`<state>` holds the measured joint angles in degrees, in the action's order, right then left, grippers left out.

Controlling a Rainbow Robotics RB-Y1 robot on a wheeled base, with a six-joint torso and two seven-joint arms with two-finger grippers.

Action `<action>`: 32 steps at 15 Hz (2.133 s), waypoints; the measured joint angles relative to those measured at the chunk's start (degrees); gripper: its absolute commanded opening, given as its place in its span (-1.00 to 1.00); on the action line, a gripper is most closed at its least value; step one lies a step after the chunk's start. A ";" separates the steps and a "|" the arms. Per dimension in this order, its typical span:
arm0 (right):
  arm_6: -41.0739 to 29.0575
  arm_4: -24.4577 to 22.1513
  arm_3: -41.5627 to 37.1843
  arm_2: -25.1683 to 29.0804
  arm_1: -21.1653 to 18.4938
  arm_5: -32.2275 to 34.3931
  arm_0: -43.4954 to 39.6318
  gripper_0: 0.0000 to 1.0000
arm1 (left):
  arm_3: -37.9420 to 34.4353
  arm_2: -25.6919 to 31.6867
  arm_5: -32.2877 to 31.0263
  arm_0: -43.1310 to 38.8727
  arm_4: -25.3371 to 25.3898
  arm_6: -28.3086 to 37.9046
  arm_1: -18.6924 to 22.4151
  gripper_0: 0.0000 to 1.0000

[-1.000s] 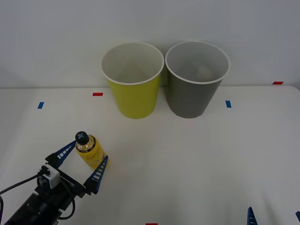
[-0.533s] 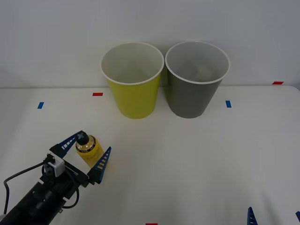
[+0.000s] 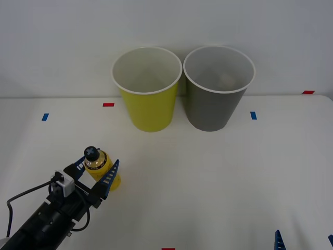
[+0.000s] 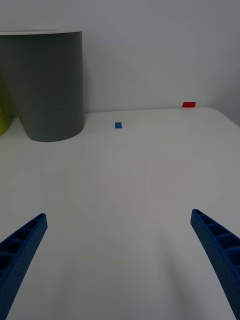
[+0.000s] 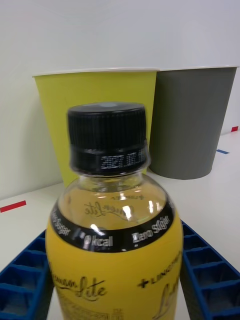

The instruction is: Put cans in the gray bin and PET bottles in the light green bin.

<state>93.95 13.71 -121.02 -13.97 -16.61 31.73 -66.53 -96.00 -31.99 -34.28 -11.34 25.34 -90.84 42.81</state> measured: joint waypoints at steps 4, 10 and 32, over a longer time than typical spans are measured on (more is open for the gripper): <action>0.00 0.00 0.00 0.00 0.00 0.00 0.00 1.00 | -0.04 0.00 0.00 -0.31 -0.93 0.04 -0.03 -1.00; 0.00 0.00 0.00 0.00 0.00 0.00 0.00 1.00 | -0.75 0.06 0.43 -0.61 -1.25 0.48 -0.02 -1.00; 0.00 0.00 0.00 0.00 0.00 0.00 0.00 1.00 | -51.13 36.51 82.41 0.28 16.20 -12.49 -7.97 -1.00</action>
<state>93.96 13.71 -121.03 -13.97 -16.61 31.73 -66.53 -147.13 4.52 48.13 -11.06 41.53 -103.33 34.84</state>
